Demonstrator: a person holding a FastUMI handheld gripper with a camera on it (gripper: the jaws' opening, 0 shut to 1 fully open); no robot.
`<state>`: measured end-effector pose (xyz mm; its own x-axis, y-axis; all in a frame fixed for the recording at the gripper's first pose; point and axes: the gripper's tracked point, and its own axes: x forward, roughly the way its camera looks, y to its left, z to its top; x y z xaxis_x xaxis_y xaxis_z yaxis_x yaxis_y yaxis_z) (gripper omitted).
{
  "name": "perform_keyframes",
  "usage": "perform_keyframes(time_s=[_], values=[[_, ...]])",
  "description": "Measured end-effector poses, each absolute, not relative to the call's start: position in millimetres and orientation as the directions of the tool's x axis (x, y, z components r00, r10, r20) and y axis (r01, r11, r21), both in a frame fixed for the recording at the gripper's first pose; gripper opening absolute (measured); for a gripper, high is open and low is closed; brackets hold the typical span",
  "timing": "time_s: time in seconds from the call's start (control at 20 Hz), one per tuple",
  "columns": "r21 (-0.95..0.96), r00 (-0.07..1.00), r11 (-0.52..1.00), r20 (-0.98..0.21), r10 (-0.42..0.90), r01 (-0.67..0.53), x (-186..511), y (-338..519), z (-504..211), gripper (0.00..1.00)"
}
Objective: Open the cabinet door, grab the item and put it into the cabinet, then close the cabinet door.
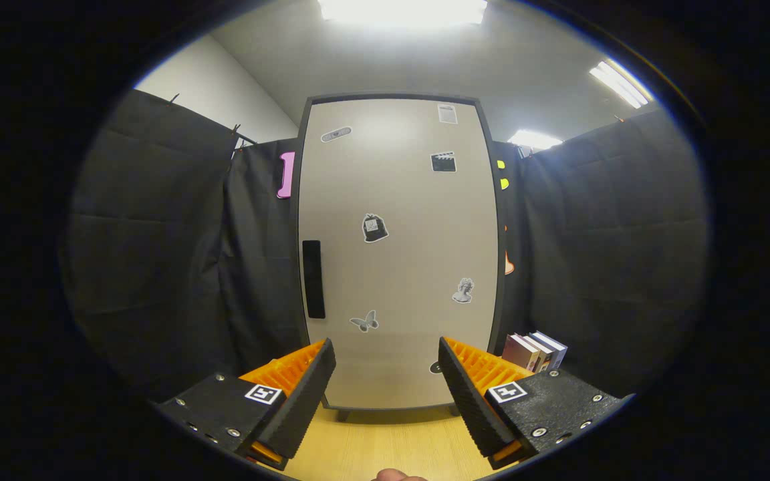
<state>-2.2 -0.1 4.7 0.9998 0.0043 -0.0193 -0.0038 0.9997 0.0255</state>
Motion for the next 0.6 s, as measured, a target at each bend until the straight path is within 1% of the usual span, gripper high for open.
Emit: perform_keyframes(time_s=[0.6], values=[[0.038, 0.999, 0.999, -0.045, 0.007, -0.005, -3.1, 2.2, 6.6, 0.96]])
